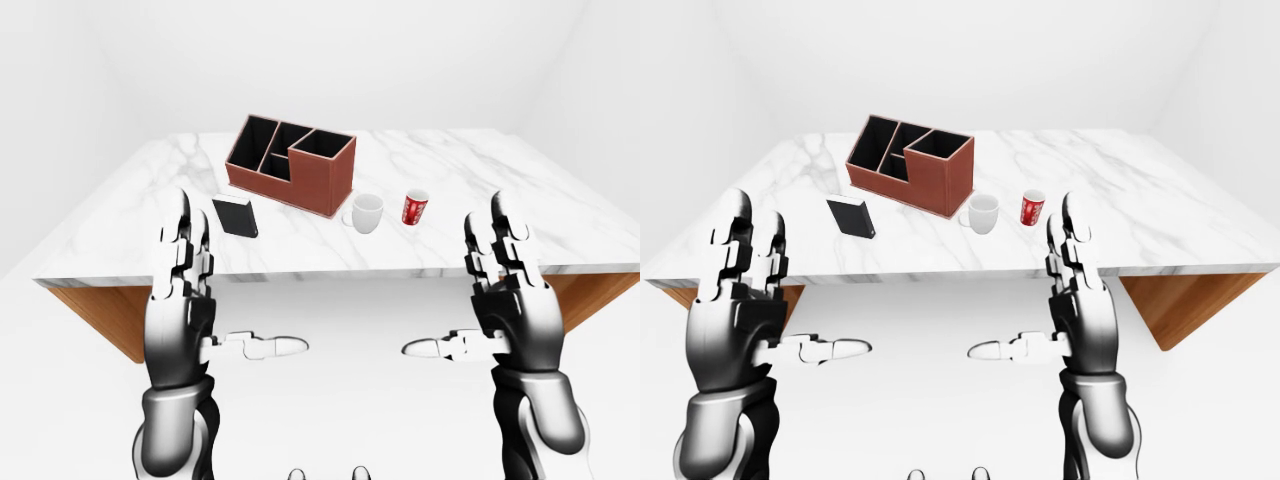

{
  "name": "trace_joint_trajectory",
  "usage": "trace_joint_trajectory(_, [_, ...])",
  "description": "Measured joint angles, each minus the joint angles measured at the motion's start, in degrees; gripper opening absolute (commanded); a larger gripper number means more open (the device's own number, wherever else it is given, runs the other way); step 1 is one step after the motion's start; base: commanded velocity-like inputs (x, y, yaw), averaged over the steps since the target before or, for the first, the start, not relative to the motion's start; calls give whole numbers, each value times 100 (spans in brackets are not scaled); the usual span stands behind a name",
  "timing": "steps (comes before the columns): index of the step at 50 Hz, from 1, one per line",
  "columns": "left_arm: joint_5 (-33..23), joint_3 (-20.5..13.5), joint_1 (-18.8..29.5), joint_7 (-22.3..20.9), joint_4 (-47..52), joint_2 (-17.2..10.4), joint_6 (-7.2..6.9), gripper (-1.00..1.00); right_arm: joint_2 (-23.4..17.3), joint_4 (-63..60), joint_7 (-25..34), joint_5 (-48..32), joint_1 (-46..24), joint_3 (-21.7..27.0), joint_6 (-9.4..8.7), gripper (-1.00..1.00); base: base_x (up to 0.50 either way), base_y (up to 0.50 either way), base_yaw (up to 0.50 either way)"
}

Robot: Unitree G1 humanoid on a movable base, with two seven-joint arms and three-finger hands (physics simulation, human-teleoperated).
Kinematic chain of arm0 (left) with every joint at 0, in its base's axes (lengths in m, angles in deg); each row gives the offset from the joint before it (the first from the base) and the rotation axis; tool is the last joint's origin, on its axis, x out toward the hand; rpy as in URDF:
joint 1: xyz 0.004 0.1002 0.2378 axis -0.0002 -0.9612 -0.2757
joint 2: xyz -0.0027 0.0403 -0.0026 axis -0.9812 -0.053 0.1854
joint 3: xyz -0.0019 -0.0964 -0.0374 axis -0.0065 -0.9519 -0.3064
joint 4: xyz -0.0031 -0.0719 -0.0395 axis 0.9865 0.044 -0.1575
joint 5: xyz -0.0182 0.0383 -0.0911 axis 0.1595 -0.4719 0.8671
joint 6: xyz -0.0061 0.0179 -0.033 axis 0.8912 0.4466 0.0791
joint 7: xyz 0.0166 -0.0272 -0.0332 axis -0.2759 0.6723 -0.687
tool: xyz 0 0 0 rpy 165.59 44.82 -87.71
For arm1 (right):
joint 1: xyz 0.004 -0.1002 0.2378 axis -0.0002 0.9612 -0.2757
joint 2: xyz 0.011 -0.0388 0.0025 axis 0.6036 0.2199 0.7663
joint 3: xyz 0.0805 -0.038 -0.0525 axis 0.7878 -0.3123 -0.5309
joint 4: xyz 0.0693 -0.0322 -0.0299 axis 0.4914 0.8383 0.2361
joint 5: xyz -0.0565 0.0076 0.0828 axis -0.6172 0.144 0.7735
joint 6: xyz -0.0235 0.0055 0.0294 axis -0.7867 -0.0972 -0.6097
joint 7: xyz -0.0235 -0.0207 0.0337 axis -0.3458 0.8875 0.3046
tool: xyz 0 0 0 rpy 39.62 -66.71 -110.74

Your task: Pick up the red mug and place it to the right of the caddy.

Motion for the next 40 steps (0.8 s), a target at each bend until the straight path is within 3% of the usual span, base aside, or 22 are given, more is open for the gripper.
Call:
trace_joint_trajectory(5, [-8, 5, -18, 2, 27, -5, 0, 100, 8, -25, 35, 50, 9, 1, 0, 100, 0, -12, 0])
trace_joint_trajectory(16, [-7, 12, -21, -3, 5, -2, 0, 100, 7, -2, 73, 108, 24, -11, 0, 100, 0, -49, 0])
trace_joint_trajectory(25, [7, 19, -16, -11, -7, 9, 0, 100, -10, 20, 51, 67, 31, -37, 0, 100, 0, 0, 0])
trace_joint_trajectory(40, [38, -5, -32, -21, 28, 6, 0, 100, 5, -79, 137, 148, 99, -59, 0, 100, 48, 0, 0])
